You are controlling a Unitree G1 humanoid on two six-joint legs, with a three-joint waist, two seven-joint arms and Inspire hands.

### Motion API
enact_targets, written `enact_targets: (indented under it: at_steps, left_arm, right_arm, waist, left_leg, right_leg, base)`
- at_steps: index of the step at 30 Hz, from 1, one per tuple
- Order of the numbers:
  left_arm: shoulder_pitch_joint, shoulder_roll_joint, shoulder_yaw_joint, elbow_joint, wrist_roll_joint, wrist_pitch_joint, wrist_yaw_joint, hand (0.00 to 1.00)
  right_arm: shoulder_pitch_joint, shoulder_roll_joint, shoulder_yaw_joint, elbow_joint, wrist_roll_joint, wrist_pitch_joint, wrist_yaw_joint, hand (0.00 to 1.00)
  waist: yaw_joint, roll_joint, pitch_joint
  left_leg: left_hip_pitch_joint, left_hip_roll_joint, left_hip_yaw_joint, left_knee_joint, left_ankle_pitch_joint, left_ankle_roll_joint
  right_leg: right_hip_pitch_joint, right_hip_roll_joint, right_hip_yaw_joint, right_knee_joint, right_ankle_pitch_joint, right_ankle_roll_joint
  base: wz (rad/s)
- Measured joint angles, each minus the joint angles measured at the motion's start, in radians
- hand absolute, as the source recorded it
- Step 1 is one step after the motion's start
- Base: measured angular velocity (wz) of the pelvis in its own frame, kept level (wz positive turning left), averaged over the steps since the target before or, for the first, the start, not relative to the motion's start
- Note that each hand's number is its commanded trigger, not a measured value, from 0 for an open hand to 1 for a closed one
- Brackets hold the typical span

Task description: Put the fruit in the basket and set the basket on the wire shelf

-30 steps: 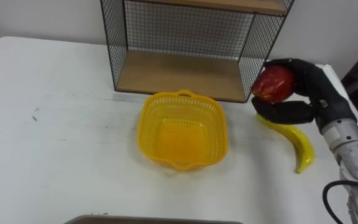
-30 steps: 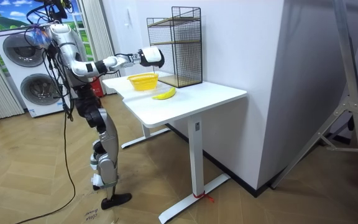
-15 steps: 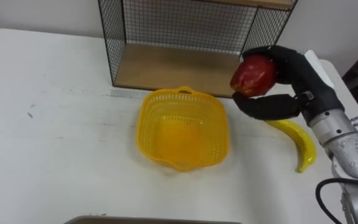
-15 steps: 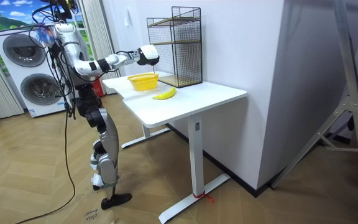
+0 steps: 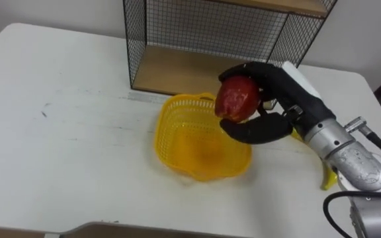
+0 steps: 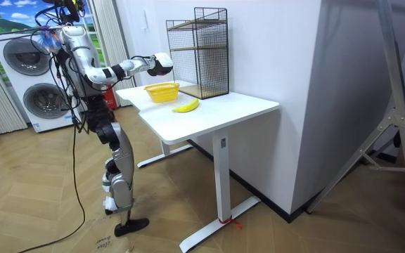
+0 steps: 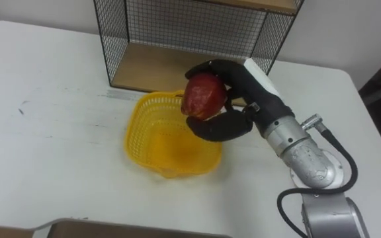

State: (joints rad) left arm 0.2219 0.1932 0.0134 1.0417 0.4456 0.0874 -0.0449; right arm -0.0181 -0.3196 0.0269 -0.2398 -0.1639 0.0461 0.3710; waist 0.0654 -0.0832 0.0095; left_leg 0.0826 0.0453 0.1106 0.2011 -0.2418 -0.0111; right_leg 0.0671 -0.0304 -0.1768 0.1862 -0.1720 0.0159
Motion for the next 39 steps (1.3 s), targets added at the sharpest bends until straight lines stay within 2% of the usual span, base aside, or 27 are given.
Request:
enact_targets:
  at_steps: [1,2,3,4,9,15,23,30,39]
  left_arm:
    - [-0.001,0.0,0.0,0.0,0.0,0.0,0.0,0.0]
    - [-0.002,0.0,0.0,0.0,0.0,0.0,0.0,0.0]
    - [-0.004,-0.001,0.0,0.0,0.0,0.0,0.0,0.0]
    - [-0.005,-0.001,0.0,0.0,0.0,0.0,0.0,0.0]
    - [-0.019,-0.001,-0.001,0.001,0.0,-0.001,0.0,0.0]
    - [-0.034,-0.001,-0.021,0.001,0.0,0.0,0.0,0.0]
    - [-0.034,0.0,-0.026,0.001,0.0,0.0,0.0,0.0]
    - [-0.034,-0.001,-0.026,0.001,0.0,0.001,0.0,0.0]
    - [-0.034,-0.001,-0.026,0.001,0.0,0.015,0.0,0.0]
  right_arm:
    - [0.0,0.0,0.001,0.0,-0.004,0.0,0.006,0.74]
    - [0.0,0.0,0.002,0.0,-0.01,0.001,0.018,0.62]
    - [0.0,0.0,0.003,0.0,-0.017,0.001,0.027,0.16]
    - [0.0,0.001,0.004,0.0,-0.021,0.001,0.028,0.0]
    - [0.0,0.003,0.028,0.0,-0.04,0.001,0.036,0.0]
    - [0.0,0.004,0.031,0.0,-0.042,0.001,0.048,0.0]
    - [0.0,0.022,0.032,0.0,-0.042,0.001,0.049,0.0]
    - [0.0,0.023,0.032,0.0,-0.042,0.02,0.051,0.0]
    - [0.001,0.025,0.032,0.001,-0.042,0.022,0.056,0.0]
  waist:
    - [0.0,0.001,0.0007]
    - [0.0,0.004,0.0016]
    - [0.0,0.005,0.001]
    - [0.0,0.005,0.0004]
    - [0.0,0.002,-0.0029]
    - [0.004,0.002,-0.0031]
    - [0.0,0.004,-0.0038]
    - [0.0,0.004,-0.0088]
    - [-0.002,0.004,-0.0088]
  left_leg:
    - [0.0,0.0,0.0,0.0,0.0,0.0]
    - [0.0,0.0,0.0,-0.003,0.0,0.0]
    - [0.0,0.0,0.0,-0.003,0.0,0.0]
    - [0.0,0.0,0.0,-0.003,0.0,0.0]
    - [-0.001,0.0,0.0,-0.002,0.0,0.0]
    - [-0.001,0.0,0.0,-0.001,0.0,0.0]
    - [-0.002,0.0,0.0,0.002,0.0,0.0]
    - [-0.002,0.0,-0.001,0.002,0.0,0.0]
    - [-0.002,0.0,0.0,0.002,0.0,0.0]
  right_leg:
    - [0.0,0.0,0.0,0.0,0.0,0.0]
    - [0.0,0.0,0.0,0.0,0.0,0.0]
    - [-0.001,0.0,0.0,0.0,0.0,0.0]
    - [-0.001,0.0,0.0,0.0,0.0,0.0]
    - [-0.002,0.0,0.001,-0.001,0.0,0.0]
    - [-0.002,0.001,0.004,-0.002,0.0,0.0]
    - [-0.002,0.0,0.003,0.0,0.001,0.0]
    - [-0.002,0.0,-0.001,0.0,0.001,0.0]
    - [-0.002,0.0,0.004,0.0,0.001,0.0]
  base:
    - [0.0]
    - [0.0]
    - [0.0]
    - [0.0]
    - [0.0]
    - [0.0]
    - [0.0]
    - [0.0]
    - [0.0]
